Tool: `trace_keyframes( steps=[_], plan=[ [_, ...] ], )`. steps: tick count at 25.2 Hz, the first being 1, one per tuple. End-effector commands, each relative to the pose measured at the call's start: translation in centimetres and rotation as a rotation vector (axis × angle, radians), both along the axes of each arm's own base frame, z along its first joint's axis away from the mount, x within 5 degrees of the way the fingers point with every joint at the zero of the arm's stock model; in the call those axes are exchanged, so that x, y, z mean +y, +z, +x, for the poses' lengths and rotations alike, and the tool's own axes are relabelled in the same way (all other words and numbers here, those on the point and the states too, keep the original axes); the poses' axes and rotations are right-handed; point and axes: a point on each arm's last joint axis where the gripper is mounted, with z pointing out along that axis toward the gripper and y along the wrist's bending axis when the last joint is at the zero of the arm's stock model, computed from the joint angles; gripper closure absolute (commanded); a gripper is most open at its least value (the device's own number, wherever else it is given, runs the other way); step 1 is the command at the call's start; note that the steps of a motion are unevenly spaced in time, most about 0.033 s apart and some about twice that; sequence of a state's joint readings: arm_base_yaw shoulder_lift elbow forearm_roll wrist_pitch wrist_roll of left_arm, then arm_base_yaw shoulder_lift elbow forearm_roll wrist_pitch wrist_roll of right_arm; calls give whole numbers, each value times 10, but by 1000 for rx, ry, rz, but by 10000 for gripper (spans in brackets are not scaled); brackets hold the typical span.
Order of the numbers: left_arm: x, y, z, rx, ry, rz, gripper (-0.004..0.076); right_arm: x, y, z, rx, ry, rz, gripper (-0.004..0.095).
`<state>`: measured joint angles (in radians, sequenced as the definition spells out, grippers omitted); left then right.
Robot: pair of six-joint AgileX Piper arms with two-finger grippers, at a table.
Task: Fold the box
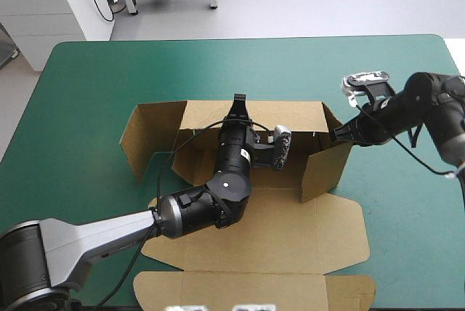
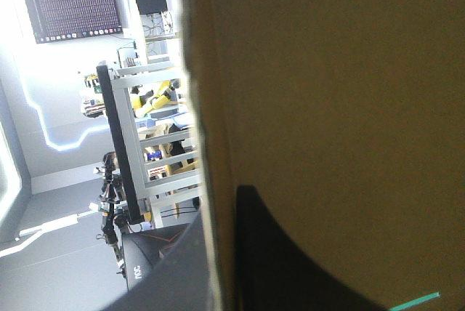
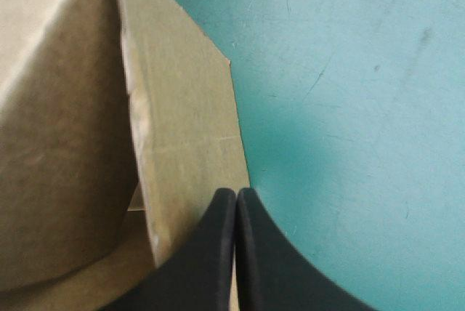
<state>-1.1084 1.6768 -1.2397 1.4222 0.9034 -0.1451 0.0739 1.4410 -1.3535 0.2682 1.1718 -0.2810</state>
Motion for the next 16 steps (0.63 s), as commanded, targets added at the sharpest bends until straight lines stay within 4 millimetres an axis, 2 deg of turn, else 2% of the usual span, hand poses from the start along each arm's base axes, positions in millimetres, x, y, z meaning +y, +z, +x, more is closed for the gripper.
trace_keyframes(
  steps=[1,6,8,12,14,16],
  plan=[
    [8,28,-3,-81,6,-32,731,-2,12,-23,-175,-10,46,929],
    [8,27,-4,-78,5,-36,731,0,-19,-44,-307,-1,91,929],
    [8,27,-4,-78,5,-36,731,-1,-35,-53,-437,-22,109,929],
    [8,27,-4,-78,5,-36,731,-3,-49,-62,-532,-10,96,924],
    [8,27,-4,-78,5,-36,731,-1,-54,-64,-520,32,85,877],
    [8,27,-4,-78,5,-36,731,1,-56,-66,-503,89,69,726]
  ],
)
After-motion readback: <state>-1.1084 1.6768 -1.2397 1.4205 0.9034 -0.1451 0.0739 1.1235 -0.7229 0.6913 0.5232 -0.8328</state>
